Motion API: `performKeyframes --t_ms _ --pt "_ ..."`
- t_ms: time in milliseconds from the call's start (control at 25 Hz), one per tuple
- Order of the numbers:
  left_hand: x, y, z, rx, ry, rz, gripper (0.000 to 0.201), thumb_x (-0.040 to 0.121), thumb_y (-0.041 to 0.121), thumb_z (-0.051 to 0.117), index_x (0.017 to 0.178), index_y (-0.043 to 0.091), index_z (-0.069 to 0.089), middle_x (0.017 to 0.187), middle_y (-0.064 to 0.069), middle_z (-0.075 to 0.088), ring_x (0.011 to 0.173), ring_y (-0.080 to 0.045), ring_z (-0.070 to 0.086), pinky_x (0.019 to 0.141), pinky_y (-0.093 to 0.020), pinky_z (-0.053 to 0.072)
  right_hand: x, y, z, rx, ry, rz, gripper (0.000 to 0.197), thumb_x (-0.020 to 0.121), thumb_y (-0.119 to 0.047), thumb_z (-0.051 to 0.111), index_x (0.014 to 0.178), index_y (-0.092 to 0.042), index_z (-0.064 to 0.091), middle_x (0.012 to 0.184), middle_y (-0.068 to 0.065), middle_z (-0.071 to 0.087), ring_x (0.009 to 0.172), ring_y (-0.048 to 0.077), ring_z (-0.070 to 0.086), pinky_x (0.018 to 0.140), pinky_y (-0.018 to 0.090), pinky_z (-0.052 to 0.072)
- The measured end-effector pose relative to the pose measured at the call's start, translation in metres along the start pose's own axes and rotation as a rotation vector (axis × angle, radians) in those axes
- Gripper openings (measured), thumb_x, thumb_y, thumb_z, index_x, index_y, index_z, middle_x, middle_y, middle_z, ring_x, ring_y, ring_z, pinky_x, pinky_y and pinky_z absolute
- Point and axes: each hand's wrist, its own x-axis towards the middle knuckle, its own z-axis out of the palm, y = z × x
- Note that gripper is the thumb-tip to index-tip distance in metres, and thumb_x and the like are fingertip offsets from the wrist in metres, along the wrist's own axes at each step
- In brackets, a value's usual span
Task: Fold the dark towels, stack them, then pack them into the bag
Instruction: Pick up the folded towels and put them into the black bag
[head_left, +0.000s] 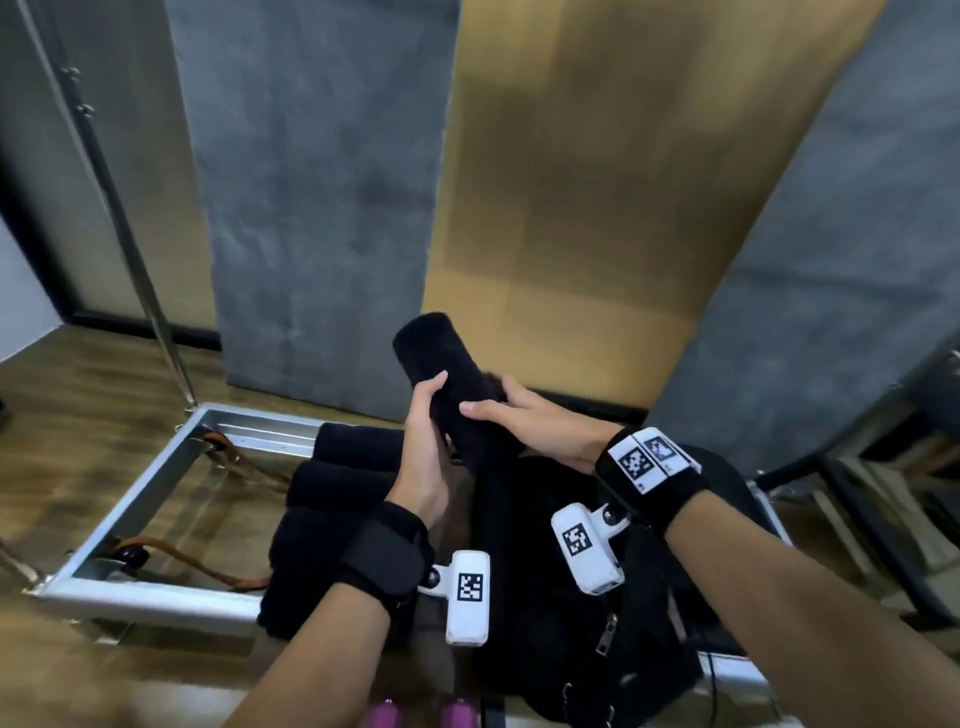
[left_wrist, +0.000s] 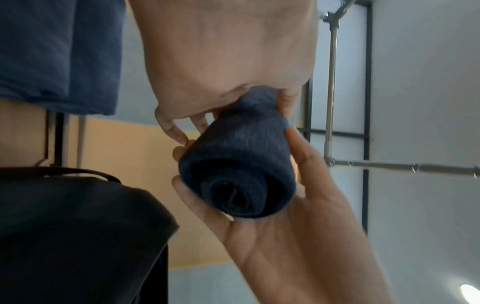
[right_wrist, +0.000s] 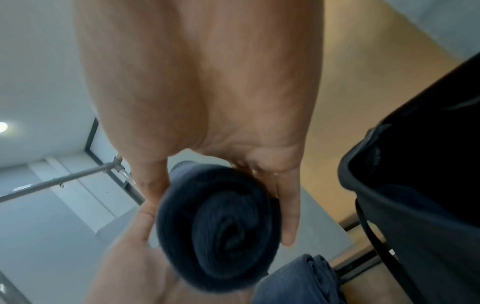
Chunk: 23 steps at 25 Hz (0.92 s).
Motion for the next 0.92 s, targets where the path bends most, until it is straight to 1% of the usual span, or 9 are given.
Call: performKeyframes --t_ms 160,240,320,440,520,600,720,840,920 --pt "0.005 -0.023 0.036 0.337 -0.157 -0.145 0.060 0.088 0.078 0.060 0.116 0.029 0.082 0.118 -0.004 0.079 0.109 -0.022 0.076 0.090 -0.037 0.062 -0.044 0.002 -0.036 -0.078 0.078 0.086 0.042 0.106 -0.045 0.053 0.131 -0.012 0.062 0.114 0.013 0.076 0.102 0.032 0.075 0.092 0.053 0.058" --pt "0.007 -0.045 0.043 0.737 -0.148 -0.073 0.068 0.097 0.079 0.043 0.130 0.028 0.072 0.129 -0.004 0.074 0.123 -0.023 0.068 0.104 -0.040 0.055 -0.061 0.011 -0.055 -0.127 0.201 0.175 0.047 0.107 -0.044 0.051 0.125 -0.003 0.066 0.103 0.016 0.076 0.090 0.031 0.074 0.082 0.050 0.061" --pt "0.004 -0.071 0.042 1.224 -0.119 0.079 0.066 0.103 0.072 0.034 0.145 0.026 0.057 0.144 -0.009 0.055 0.141 -0.029 0.046 0.116 -0.051 0.040 -0.072 0.026 -0.071 -0.194 0.270 0.278 0.049 0.107 -0.044 0.053 0.126 0.000 0.064 0.103 0.017 0.073 0.085 0.029 0.072 0.068 0.042 0.063" --pt "-0.010 -0.099 0.038 1.617 -0.096 0.263 0.054 0.103 0.052 0.050 0.151 0.030 0.037 0.141 -0.011 0.038 0.132 -0.033 0.042 0.106 -0.050 0.045 -0.078 0.047 -0.085 -0.259 0.314 0.426 0.047 0.104 -0.041 0.060 0.121 0.003 0.060 0.106 0.020 0.067 0.086 0.034 0.069 0.059 0.042 0.063" --pt "-0.015 -0.107 0.038 1.737 -0.120 0.219 0.051 0.100 0.034 0.057 0.147 0.027 0.039 0.140 -0.013 0.033 0.128 -0.036 0.045 0.097 -0.046 0.048 -0.076 0.055 -0.088 -0.287 0.304 0.504 0.041 0.102 -0.040 0.063 0.109 0.000 0.059 0.103 0.021 0.065 0.086 0.037 0.069 0.057 0.044 0.064" --pt "-0.015 -0.107 0.041 1.756 -0.127 0.141 0.045 0.097 0.019 0.056 0.140 0.016 0.043 0.143 -0.014 0.028 0.125 -0.039 0.050 0.091 -0.045 0.048 -0.069 0.059 -0.082 -0.316 0.271 0.575 0.036 0.102 -0.038 0.064 0.102 -0.002 0.057 0.104 0.023 0.065 0.090 0.042 0.069 0.064 0.050 0.065" --pt "-0.015 -0.106 0.043 1.726 -0.166 0.115 0.067 0.093 0.006 0.058 0.154 0.004 0.028 0.151 -0.015 0.020 0.115 -0.044 0.060 0.086 -0.044 0.048 -0.043 0.070 -0.069 -0.303 0.260 0.624 0.040 0.103 -0.038 0.062 0.113 0.000 0.059 0.114 0.026 0.065 0.102 0.047 0.068 0.088 0.059 0.060" --pt "-0.016 -0.103 0.044 1.694 -0.224 0.052 0.079 0.091 0.000 0.055 0.160 0.010 0.018 0.156 -0.012 0.012 0.101 -0.045 0.064 0.082 -0.045 0.052 -0.010 0.081 -0.063 -0.403 0.312 0.652 0.056 0.107 -0.040 0.052 0.143 0.004 0.048 0.144 0.023 0.055 0.130 0.041 0.057 0.110 0.046 0.046" --pt "-0.017 -0.098 0.042 1.678 -0.254 -0.002 0.081 0.089 -0.002 0.054 0.159 0.017 0.019 0.158 -0.007 0.009 0.095 -0.042 0.064 0.077 -0.045 0.052 0.005 0.087 -0.064 -0.443 0.382 0.648 0.054 0.110 -0.035 0.046 0.148 0.004 0.043 0.151 0.020 0.050 0.137 0.036 0.052 0.107 0.035 0.042"
